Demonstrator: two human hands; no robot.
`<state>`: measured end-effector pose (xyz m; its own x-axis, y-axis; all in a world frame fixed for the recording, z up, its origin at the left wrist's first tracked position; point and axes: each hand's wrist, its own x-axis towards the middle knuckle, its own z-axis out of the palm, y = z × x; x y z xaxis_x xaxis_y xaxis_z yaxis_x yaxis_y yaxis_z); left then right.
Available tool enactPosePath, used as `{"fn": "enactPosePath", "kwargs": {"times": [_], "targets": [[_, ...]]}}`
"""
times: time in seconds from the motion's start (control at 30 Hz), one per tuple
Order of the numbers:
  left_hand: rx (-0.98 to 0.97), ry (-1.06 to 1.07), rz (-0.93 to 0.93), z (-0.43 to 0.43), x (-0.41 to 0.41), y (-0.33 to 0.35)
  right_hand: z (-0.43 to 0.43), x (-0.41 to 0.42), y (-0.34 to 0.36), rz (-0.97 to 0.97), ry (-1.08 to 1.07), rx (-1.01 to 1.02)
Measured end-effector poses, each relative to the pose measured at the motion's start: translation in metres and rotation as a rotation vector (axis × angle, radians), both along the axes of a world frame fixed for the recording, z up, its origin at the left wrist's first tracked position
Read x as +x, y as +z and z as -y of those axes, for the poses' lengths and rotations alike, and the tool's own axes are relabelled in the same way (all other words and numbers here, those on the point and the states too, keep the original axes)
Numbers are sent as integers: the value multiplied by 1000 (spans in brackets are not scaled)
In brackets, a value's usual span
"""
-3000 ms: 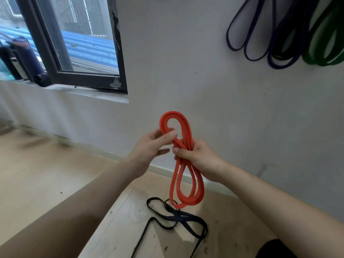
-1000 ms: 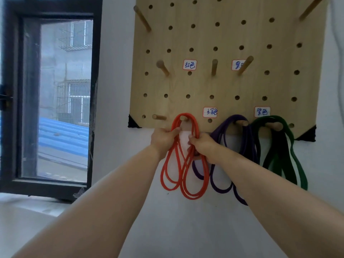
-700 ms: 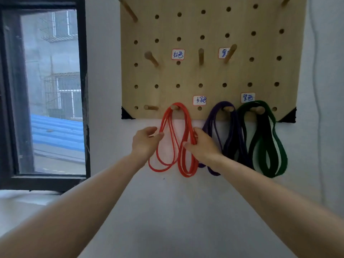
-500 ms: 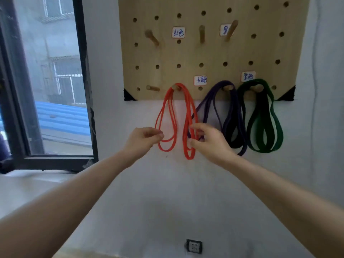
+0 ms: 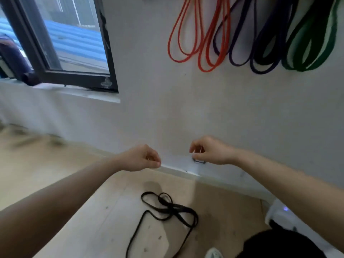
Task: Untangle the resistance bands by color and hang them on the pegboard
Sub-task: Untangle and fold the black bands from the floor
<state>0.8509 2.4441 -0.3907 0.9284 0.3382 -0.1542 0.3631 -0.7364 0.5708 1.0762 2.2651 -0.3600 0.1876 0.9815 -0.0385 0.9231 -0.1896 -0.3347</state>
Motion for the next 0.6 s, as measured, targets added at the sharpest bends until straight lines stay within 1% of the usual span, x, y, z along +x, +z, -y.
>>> {"fn": "enactPosePath", "kwargs": {"times": [0.1, 0.17, 0.23, 0.37, 0.47, 0.53, 0.6], "targets": [[66, -74, -256, 0, -8, -64, -10, -2, -59, 22, 32, -273], [55, -51, -341, 0, -12, -102, -16, -3, -98, -4, 24, -370], [-21, 13, -324, 2, -15, -136, -20, -1, -136, -9, -12, -432], [-243, 258, -233, 8, -21, -205, -23, 5, -213, -71, -94, -542], [-325, 426, -199, 28, -30, -265, -18, 3, -274, -124, -148, -606], [-387, 462, -239, 51, -37, -307, -9, -2, -313, -136, -158, -642], [-432, 417, -326, 77, -44, -348, 2, -10, -350, -145, -104, -676]]}}
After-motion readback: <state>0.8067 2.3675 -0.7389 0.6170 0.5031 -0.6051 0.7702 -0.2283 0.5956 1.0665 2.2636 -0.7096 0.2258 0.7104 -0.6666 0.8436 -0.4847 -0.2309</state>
